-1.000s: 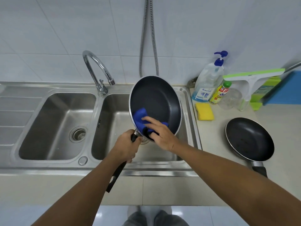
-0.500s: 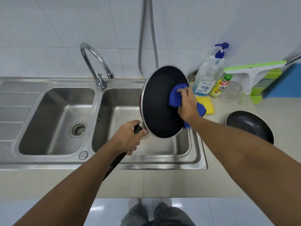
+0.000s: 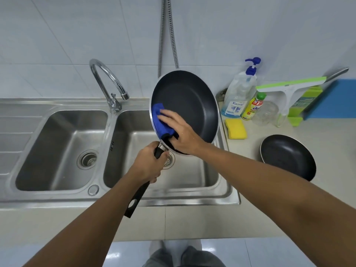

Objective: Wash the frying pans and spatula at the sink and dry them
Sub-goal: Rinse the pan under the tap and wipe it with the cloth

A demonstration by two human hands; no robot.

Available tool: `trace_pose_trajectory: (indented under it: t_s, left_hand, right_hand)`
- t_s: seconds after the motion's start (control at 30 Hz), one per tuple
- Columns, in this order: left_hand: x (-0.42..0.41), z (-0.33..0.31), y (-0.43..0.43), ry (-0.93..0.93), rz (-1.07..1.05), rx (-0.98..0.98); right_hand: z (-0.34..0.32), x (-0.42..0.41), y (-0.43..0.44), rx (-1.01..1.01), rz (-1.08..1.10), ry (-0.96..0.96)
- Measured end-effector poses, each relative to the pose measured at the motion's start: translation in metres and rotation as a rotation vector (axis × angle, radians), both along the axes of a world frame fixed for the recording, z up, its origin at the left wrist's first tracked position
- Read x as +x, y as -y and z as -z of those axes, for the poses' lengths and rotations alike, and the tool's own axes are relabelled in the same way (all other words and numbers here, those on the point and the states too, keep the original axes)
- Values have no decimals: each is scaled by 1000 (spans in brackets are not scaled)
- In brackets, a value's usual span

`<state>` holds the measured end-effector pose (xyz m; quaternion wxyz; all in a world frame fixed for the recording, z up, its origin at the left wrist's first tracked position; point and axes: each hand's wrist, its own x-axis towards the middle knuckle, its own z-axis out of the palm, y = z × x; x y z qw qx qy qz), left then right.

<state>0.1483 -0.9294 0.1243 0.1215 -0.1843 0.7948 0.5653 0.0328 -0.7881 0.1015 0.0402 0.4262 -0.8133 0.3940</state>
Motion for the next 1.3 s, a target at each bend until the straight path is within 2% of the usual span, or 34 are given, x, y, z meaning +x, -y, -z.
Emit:
trace_pose_trajectory:
  t_s: [0.1,0.2,0.3,0.4,0.5,0.57,0.77,0.97,1.0,1.13,1.2,1.3]
  left_hand:
    - [5,5,-1,-4,-5,-13]
    - [11,6,-4,-12,-17,-22]
    - [8,2,-6,-43,-12,-34]
    - [4,1,-2,-65,-2,-84]
    - [0,4,4,-63,-29,-86]
    - [-3,4,6,-59,-62,-62]
    - [3,2,13,-45,-126,28]
    - [20,1,21,6,28,-12]
    - [21,-1,22,12,62,-45]
    - [21,-4,24,18,155,-149]
    - [21,-2,21,9,172,-165]
    - [17,0,13,-8,155,-160]
  right_hand:
    - [-10,-32,8,166,161,-69]
    - [-23,-68,7,254,477,-32]
    - [-27,-79,9,145,632,116]
    - [-24,-65,15,38,446,116]
    - [-13,-30,9,124,69,-26]
    - [0,-10,-4,192,-57,-63]
    - [43,-7,-60,449,-82,-16]
    - [21,-60,-98,1055,79,-238]
    - [16,-67,-102,1038,136,-277]
    - [-12,-89,-93,767,292,-467]
    - [-29,-92,-70,676,239,-504]
    - [-37,-73,-38,456,34,-455]
